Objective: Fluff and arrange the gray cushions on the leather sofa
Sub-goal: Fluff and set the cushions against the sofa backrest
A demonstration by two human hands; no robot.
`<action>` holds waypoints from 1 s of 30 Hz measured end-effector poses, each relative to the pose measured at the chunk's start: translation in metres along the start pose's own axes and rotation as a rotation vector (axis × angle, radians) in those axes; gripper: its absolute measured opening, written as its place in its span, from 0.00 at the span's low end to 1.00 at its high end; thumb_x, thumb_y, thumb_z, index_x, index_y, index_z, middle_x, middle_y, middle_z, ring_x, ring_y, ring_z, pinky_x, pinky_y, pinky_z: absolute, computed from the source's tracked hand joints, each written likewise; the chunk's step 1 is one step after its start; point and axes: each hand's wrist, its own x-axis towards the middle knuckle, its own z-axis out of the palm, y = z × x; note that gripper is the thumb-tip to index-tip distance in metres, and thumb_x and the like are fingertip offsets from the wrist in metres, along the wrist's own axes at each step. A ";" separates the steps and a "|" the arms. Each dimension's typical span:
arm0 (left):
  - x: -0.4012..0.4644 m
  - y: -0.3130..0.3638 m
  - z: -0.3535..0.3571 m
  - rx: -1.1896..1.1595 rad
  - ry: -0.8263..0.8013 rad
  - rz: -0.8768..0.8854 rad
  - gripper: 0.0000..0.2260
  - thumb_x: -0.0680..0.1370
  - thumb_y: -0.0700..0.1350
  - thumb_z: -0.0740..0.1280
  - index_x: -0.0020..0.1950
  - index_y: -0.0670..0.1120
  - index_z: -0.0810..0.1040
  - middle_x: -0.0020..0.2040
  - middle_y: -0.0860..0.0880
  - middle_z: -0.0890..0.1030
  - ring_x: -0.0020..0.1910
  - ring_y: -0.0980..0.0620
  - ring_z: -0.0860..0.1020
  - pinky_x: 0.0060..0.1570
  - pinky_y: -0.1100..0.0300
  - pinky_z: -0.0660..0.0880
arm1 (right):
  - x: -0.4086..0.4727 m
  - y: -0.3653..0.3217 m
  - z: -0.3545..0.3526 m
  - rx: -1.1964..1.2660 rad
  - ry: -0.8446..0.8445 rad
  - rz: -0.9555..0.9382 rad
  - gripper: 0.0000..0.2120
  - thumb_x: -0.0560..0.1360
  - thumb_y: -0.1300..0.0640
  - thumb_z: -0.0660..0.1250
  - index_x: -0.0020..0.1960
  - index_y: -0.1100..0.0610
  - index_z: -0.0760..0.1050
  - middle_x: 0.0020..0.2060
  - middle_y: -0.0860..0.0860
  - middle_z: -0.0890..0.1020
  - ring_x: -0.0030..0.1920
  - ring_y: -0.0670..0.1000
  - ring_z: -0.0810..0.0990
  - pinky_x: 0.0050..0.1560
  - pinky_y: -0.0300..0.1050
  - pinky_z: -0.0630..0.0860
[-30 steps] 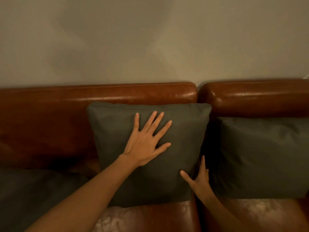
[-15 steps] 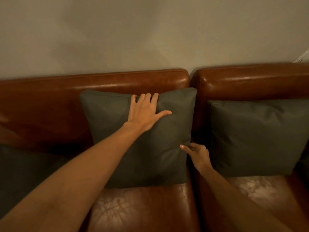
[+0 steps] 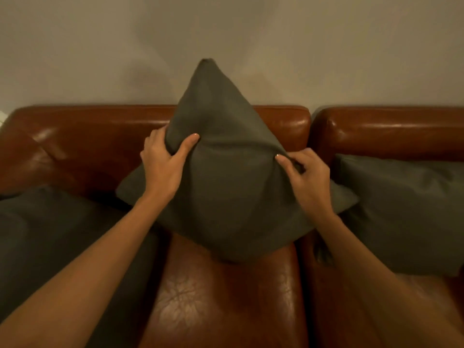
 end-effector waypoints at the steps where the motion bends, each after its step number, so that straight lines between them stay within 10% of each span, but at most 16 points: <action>1: -0.009 -0.006 -0.003 -0.054 0.023 -0.064 0.21 0.76 0.60 0.67 0.62 0.47 0.76 0.55 0.53 0.75 0.59 0.49 0.73 0.61 0.49 0.69 | 0.008 -0.006 0.001 -0.040 -0.017 -0.059 0.10 0.76 0.52 0.70 0.50 0.58 0.82 0.42 0.50 0.78 0.41 0.43 0.76 0.43 0.33 0.72; 7: -0.063 -0.073 0.005 -0.281 -0.187 -0.540 0.39 0.70 0.73 0.60 0.74 0.52 0.65 0.70 0.49 0.72 0.68 0.49 0.71 0.69 0.49 0.66 | 0.032 0.005 0.044 -0.220 -0.320 -0.143 0.13 0.77 0.49 0.68 0.55 0.57 0.81 0.47 0.50 0.76 0.48 0.52 0.78 0.52 0.52 0.75; 10: -0.070 -0.093 0.012 -0.227 -0.415 -0.670 0.51 0.63 0.81 0.55 0.79 0.55 0.48 0.78 0.50 0.59 0.75 0.47 0.61 0.74 0.46 0.59 | 0.017 0.023 0.069 -0.384 -0.535 -0.038 0.17 0.81 0.51 0.62 0.69 0.51 0.72 0.63 0.49 0.73 0.67 0.53 0.71 0.75 0.62 0.52; 15: -0.037 -0.095 0.012 -0.204 -0.384 -0.677 0.50 0.65 0.80 0.55 0.79 0.54 0.50 0.78 0.48 0.59 0.75 0.46 0.61 0.73 0.45 0.59 | 0.003 0.045 0.068 -0.287 -0.154 0.060 0.19 0.80 0.48 0.63 0.70 0.50 0.71 0.72 0.52 0.68 0.78 0.55 0.52 0.73 0.62 0.38; 25: 0.015 -0.101 0.042 -0.410 -0.144 -0.687 0.29 0.76 0.64 0.63 0.72 0.49 0.65 0.62 0.51 0.74 0.64 0.48 0.74 0.63 0.53 0.70 | 0.020 0.099 0.025 0.269 0.308 0.596 0.44 0.70 0.46 0.76 0.77 0.48 0.53 0.75 0.53 0.55 0.70 0.51 0.65 0.69 0.45 0.67; 30: 0.007 -0.097 0.051 -0.064 0.051 -0.507 0.19 0.80 0.62 0.57 0.53 0.48 0.75 0.46 0.51 0.78 0.49 0.48 0.78 0.56 0.50 0.74 | 0.022 0.104 0.024 0.278 0.258 0.660 0.14 0.76 0.44 0.67 0.56 0.51 0.75 0.50 0.45 0.79 0.51 0.44 0.78 0.62 0.52 0.76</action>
